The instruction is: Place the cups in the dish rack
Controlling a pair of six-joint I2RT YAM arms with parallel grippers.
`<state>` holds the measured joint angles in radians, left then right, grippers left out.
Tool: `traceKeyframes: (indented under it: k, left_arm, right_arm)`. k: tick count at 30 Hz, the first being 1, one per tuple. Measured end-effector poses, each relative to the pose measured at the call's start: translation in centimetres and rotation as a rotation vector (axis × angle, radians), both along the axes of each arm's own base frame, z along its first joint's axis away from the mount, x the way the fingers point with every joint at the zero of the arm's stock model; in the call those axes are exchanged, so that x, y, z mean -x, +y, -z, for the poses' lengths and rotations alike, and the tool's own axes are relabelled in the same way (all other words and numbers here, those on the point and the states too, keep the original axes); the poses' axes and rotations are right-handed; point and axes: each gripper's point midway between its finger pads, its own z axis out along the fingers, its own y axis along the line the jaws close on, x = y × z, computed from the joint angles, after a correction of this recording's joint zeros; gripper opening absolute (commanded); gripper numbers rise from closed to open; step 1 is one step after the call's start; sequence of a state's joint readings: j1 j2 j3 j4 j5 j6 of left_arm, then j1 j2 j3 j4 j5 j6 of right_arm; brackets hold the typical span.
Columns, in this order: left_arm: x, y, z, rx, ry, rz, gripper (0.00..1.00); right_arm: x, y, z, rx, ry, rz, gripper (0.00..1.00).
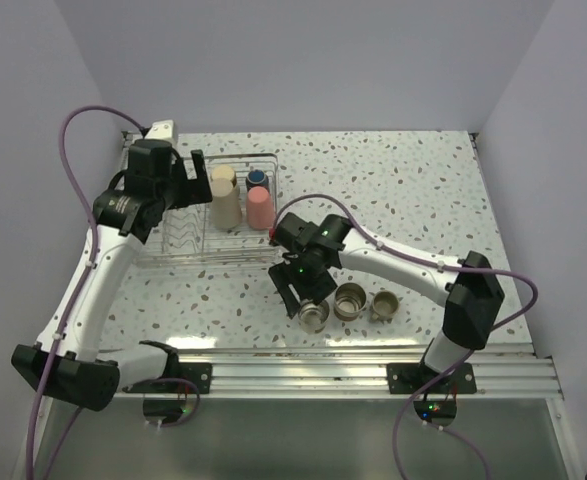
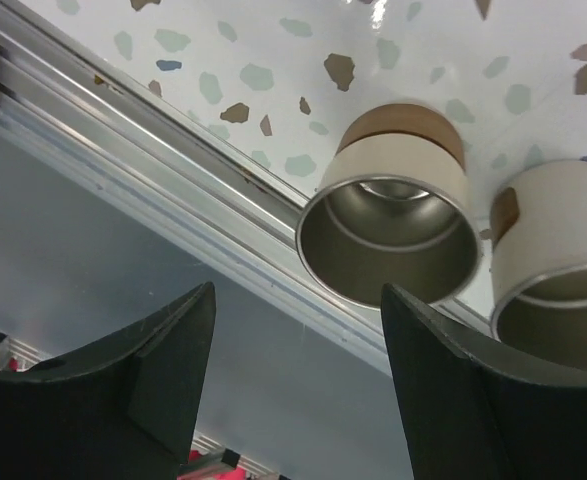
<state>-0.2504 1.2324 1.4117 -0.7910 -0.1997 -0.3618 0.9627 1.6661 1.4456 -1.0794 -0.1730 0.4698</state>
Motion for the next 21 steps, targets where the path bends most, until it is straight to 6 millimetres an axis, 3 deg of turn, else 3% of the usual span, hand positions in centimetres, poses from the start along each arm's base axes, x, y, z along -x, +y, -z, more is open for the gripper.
traceKeyframes:
  k: [5, 12, 21]
  left_arm:
    - [2.7, 0.3, 1.0, 0.020, 0.037, 0.000, 0.98]
    - [6.1, 1.0, 0.4, 0.047, 0.029, -0.010, 0.98]
    - [7.7, 1.3, 0.6, 0.058, 0.037, -0.020, 0.97]
  right_arm:
    - [1.6, 1.1, 3.1, 0.053, 0.009, -0.046, 0.70]
    - [0.8, 1.8, 5.5, 0.101, -0.026, -0.043, 0.67]
    - [0.9, 2.0, 6.8, 0.148, -0.089, -0.067, 0.43]
